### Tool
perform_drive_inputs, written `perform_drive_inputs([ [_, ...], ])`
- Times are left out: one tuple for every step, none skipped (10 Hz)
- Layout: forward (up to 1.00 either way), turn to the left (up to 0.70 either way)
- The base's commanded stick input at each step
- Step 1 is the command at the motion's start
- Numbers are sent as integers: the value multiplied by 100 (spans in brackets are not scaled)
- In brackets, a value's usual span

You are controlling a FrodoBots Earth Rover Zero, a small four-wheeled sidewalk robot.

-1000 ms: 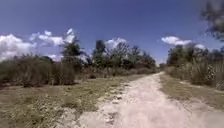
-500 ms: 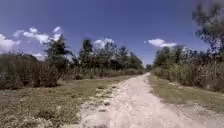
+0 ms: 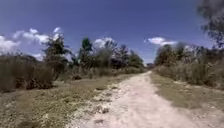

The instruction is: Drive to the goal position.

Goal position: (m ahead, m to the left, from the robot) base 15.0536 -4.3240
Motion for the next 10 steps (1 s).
perform_drive_inputs([
  [70,0],
  [70,0],
  [70,0],
  [70,0],
  [70,0],
  [70,-13],
  [70,-35],
  [70,-35],
  [70,-35],
  [70,-35],
])
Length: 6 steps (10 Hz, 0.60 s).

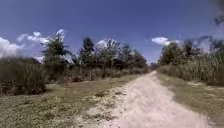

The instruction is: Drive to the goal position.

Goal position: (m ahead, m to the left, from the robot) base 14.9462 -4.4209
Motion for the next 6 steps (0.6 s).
perform_drive_inputs([
  [70,-30],
  [70,0],
  [70,0],
  [70,0],
  [70,0],
  [70,0],
])
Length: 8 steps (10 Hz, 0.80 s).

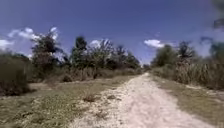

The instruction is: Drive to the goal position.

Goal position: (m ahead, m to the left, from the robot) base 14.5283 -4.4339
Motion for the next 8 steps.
perform_drive_inputs([
  [70,0],
  [70,-7],
  [70,-24],
  [70,-35],
  [70,-35],
  [70,-35],
  [70,-35],
  [70,-35],
])
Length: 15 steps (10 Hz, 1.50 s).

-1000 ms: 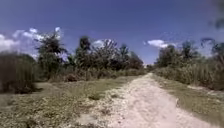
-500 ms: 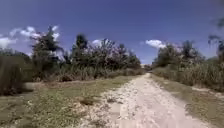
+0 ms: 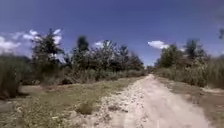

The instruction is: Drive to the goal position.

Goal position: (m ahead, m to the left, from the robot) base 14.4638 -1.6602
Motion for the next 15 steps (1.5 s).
perform_drive_inputs([
  [70,-35],
  [70,-35],
  [70,-35],
  [70,-35],
  [70,-27],
  [70,-18],
  [70,0],
  [70,0],
  [70,0],
  [70,0],
  [70,0],
  [70,0],
  [70,0],
  [70,0],
  [70,0],
])
